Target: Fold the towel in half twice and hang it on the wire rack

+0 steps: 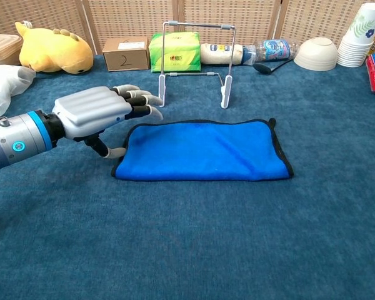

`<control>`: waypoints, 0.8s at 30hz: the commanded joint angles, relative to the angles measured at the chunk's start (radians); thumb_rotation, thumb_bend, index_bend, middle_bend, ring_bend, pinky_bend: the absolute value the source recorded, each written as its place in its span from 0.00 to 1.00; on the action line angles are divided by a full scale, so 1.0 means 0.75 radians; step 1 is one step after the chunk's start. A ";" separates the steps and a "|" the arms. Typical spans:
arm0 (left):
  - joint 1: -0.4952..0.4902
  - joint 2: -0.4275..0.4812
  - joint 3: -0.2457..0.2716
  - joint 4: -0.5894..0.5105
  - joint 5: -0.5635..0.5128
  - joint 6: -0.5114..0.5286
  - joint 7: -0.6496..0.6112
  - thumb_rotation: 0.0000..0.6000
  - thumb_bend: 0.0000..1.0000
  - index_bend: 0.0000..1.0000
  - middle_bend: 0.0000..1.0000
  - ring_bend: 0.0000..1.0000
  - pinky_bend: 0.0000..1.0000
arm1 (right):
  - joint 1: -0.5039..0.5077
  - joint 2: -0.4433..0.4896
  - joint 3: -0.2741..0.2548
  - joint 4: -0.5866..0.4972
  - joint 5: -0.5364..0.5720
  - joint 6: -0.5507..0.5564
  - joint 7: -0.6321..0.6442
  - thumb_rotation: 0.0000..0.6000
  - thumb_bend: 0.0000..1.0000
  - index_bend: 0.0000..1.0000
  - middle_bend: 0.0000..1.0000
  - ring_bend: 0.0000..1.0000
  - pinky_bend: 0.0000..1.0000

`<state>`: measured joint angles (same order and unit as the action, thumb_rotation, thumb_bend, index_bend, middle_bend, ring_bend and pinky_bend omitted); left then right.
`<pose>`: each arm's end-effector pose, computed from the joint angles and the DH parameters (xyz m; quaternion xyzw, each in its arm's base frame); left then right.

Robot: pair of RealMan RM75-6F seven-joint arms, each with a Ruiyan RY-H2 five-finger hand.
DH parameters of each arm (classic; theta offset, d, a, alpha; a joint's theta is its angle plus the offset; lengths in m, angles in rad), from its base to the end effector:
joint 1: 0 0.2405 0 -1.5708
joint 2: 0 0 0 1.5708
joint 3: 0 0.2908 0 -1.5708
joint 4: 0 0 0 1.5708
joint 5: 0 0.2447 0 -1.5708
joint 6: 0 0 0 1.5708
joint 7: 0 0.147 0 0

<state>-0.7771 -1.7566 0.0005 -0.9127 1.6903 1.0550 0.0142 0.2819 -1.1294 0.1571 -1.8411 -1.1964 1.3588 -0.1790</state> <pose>-0.2080 0.3825 -0.1027 -0.8461 -0.1661 -0.3701 0.3458 -0.2884 -0.2666 0.1241 0.5600 -0.4400 0.4056 0.5729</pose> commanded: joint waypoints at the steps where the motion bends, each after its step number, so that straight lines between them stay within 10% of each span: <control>1: -0.001 0.004 0.004 0.003 -0.002 0.003 0.002 1.00 0.41 0.15 0.04 0.00 0.00 | -0.002 0.001 0.002 -0.001 -0.001 0.001 0.001 1.00 0.35 0.16 0.01 0.00 0.00; 24: -0.012 -0.004 0.030 0.010 -0.017 0.009 0.007 1.00 0.41 0.15 0.04 0.00 0.00 | -0.031 0.006 0.012 -0.007 -0.016 0.007 0.018 1.00 0.35 0.16 0.01 0.00 0.00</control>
<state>-0.7856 -1.7592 0.0231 -0.9049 1.6773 1.0612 0.0196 0.2583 -1.1252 0.1659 -1.8463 -1.2082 1.3640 -0.1658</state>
